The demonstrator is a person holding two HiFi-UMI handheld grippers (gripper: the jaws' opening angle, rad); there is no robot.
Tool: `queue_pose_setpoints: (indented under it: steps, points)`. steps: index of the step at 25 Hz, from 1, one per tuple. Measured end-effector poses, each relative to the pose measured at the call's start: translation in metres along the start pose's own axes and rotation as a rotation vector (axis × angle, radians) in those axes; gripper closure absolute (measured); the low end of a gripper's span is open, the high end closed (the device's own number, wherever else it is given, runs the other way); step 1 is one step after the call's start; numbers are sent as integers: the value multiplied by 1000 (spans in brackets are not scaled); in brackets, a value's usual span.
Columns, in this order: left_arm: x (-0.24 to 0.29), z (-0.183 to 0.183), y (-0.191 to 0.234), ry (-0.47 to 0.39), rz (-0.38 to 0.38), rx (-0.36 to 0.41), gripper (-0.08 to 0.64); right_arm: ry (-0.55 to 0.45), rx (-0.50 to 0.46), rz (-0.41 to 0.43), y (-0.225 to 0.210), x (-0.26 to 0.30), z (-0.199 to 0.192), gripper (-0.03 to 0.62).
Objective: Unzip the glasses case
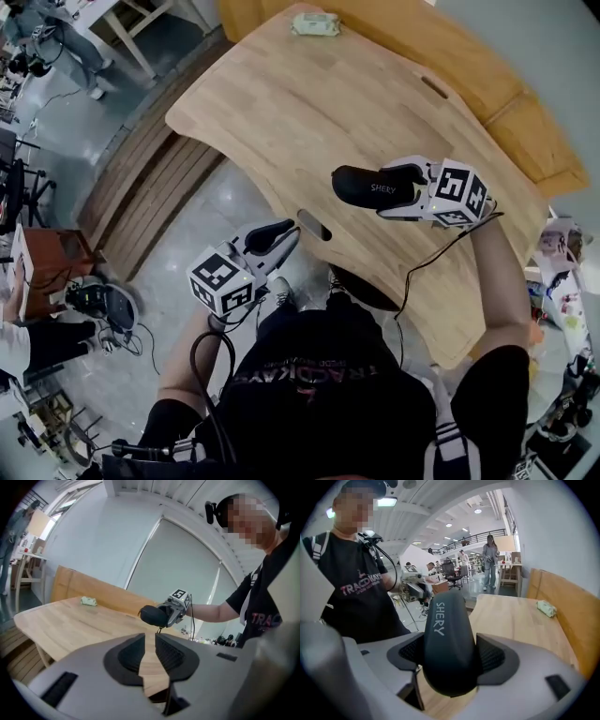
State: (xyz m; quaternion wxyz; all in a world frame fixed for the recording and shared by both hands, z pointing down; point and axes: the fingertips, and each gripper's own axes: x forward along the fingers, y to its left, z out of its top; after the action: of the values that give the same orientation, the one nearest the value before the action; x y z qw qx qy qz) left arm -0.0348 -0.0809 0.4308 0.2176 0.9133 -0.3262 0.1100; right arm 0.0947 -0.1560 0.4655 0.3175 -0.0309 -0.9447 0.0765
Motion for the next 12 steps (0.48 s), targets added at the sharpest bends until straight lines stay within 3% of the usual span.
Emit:
queue_pose_setpoints:
  steps: [5, 12]
  points:
    - [5, 27, -12, -28, -177, 89, 433, -30, -24, 71, 57, -15, 34, 236]
    - [-9, 56, -48, -90, -496, 107, 426, -8, -62, 135, 110, -15, 63, 236]
